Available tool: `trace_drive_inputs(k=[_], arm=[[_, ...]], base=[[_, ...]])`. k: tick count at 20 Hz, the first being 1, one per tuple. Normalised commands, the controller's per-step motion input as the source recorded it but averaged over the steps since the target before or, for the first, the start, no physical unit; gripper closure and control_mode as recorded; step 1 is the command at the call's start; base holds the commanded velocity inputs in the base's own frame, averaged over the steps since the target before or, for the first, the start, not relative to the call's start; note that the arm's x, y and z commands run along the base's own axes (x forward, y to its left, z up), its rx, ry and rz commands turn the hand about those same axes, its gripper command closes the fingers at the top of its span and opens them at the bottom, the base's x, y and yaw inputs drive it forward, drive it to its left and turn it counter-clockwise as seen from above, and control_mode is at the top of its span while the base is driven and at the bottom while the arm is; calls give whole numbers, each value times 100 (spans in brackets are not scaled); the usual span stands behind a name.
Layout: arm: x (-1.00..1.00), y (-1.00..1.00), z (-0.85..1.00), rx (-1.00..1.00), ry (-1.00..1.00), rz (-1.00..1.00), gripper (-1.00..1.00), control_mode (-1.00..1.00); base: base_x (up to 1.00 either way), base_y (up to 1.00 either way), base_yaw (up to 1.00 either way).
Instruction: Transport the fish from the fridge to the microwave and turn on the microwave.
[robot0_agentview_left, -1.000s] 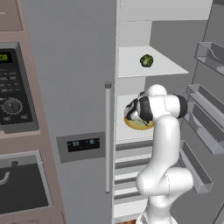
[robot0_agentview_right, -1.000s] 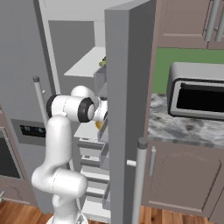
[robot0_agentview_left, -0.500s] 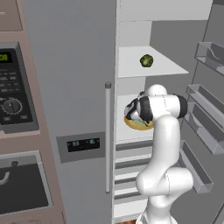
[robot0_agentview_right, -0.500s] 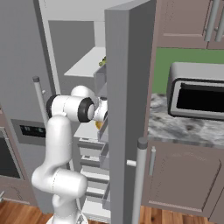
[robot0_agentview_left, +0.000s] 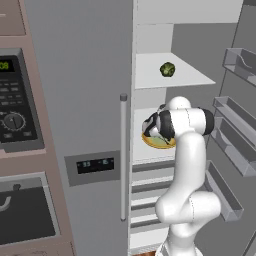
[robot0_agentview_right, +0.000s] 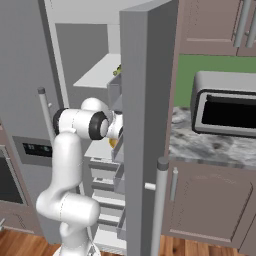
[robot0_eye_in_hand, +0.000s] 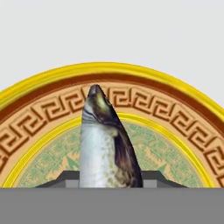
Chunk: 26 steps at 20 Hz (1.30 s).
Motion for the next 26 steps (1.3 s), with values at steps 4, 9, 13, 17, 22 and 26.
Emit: trace_drive_inputs(k=[4, 9, 13, 17, 22, 26], arm=[[0, 0, 0, 0, 0, 0, 100, -100], [0, 0, 0, 0, 0, 0, 100, -100], [-1, 0, 0, 0, 0, 0, 100, -100], [-19, 0, 2, 0, -6, 0, 100, -100], [-19, 0, 17, 1, -17, 0, 100, -100], [-16, 0, 9, 1, -11, 0, 100, -100]], base=[[0, 0, 0], [0, 0, 0], [0, 0, 0], [0, 0, 0], [0, 0, 0], [0, 0, 0]])
